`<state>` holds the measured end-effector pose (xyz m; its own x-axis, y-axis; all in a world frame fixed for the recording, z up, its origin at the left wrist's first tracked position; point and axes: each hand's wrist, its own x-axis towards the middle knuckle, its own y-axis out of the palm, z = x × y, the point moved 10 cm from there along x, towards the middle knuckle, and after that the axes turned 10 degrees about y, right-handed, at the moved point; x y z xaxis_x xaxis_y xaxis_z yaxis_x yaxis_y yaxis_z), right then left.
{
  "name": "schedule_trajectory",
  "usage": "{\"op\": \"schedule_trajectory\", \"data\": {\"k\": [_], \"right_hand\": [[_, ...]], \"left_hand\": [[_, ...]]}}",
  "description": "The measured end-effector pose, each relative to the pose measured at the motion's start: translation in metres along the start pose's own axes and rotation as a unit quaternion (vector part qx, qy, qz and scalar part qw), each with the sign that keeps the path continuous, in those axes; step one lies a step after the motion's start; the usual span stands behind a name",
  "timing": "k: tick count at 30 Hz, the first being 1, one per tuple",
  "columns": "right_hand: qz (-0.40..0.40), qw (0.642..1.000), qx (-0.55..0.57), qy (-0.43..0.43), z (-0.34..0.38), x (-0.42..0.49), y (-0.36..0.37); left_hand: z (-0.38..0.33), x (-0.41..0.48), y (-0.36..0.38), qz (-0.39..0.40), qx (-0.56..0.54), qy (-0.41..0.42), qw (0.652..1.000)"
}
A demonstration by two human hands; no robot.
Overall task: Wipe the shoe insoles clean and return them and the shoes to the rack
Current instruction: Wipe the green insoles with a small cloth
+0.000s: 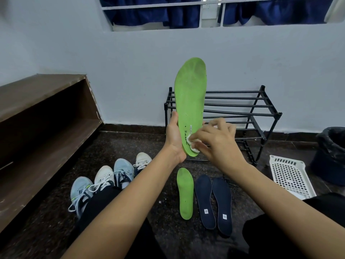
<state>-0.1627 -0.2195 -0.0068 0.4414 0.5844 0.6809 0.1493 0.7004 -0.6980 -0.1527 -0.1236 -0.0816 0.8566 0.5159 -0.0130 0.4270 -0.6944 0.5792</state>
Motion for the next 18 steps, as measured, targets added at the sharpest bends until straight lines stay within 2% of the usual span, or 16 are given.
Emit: {"op": "schedule_trajectory", "data": {"k": [8, 14, 18], "right_hand": [[0.017, 1.000, -0.019, 0.008, 0.006, -0.005, 0.015], [-0.022, 0.992, -0.104, -0.072, 0.016, -0.011, 0.016], [-0.061, 0.987, -0.144, -0.041, 0.004, -0.002, 0.008]], "left_hand": [[-0.004, 0.000, -0.007, -0.016, -0.005, -0.014, 1.000], [0.002, 0.001, -0.013, -0.027, 0.009, -0.014, 0.999], [0.010, -0.004, -0.009, -0.023, 0.004, -0.025, 0.999]]}}
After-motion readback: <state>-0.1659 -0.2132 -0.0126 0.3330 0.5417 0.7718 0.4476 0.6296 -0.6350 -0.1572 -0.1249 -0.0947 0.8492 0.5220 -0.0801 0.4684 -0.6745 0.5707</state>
